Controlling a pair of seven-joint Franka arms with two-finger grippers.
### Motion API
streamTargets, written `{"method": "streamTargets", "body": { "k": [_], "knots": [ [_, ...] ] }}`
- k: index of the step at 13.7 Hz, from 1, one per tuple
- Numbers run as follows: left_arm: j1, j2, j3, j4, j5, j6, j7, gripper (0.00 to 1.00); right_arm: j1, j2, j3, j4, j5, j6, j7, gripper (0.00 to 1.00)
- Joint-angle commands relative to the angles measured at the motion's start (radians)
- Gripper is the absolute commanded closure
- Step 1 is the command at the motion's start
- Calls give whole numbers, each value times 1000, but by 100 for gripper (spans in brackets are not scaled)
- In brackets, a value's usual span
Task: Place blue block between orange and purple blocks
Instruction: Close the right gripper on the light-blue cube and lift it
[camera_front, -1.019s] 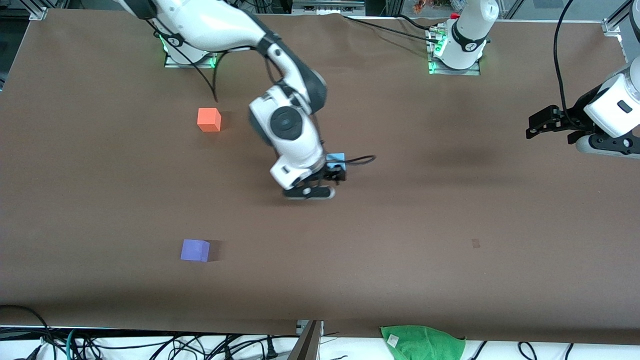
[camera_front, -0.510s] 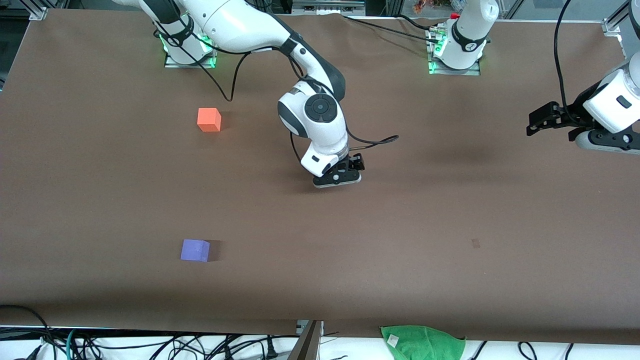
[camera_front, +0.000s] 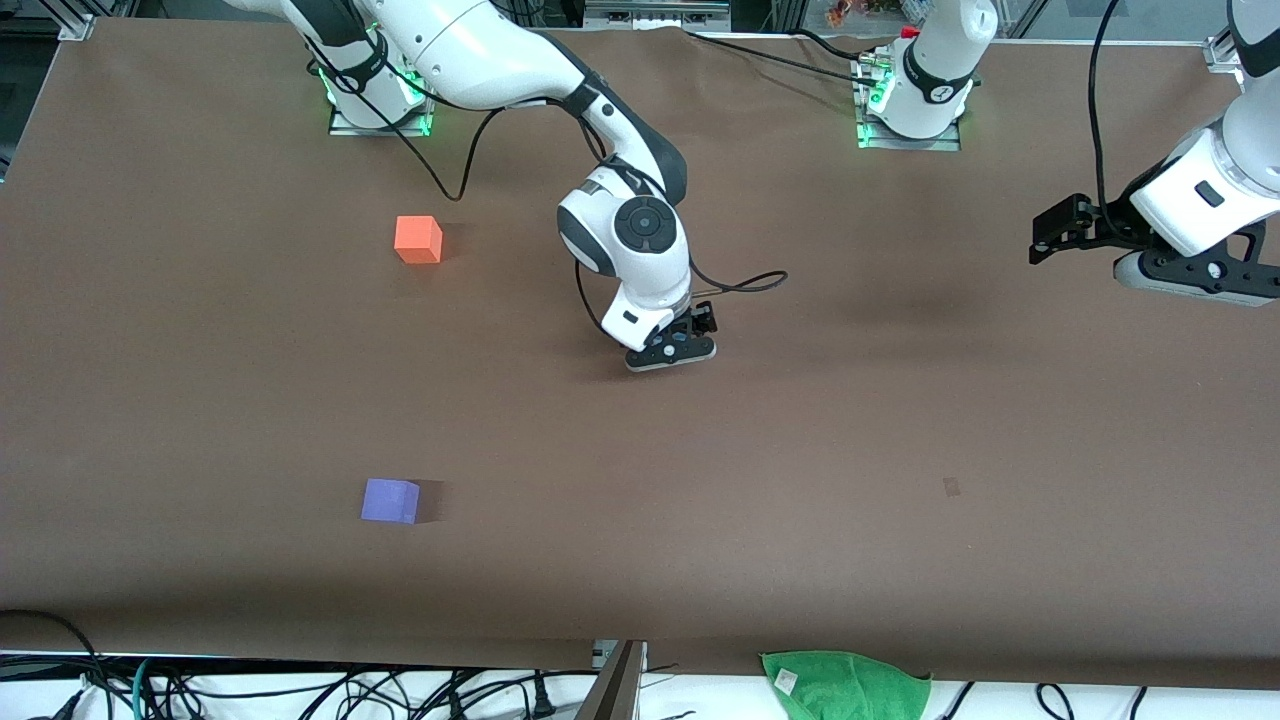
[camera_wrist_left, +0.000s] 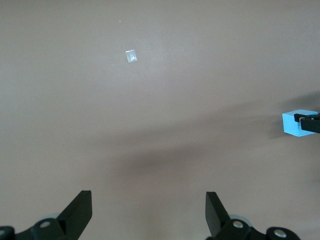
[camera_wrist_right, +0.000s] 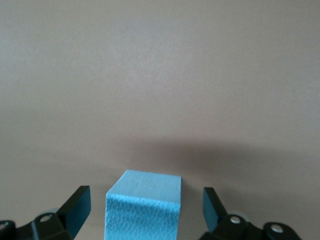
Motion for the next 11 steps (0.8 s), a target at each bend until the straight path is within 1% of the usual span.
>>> {"method": "streamTargets", "body": {
  "k": [1, 3, 4, 8, 11],
  "knots": [
    [4, -15, -1, 2, 11, -29, 18, 0, 6, -35, 2, -55, -17, 15, -1, 1],
    [4, -17, -5, 0, 11, -37, 21, 0, 6, -35, 2, -75, -17, 18, -1, 1],
    [4, -15, -3, 0, 11, -42, 24, 0, 6, -35, 4, -78, -17, 18, 1, 7],
    [4, -12, -1, 2, 8, -42, 19, 0, 12, -32, 5, -80, -6, 20, 5, 37],
    [4, -14, -1, 2, 8, -45, 18, 0, 12, -32, 5, -80, -6, 17, 45, 54]
  ]
}}
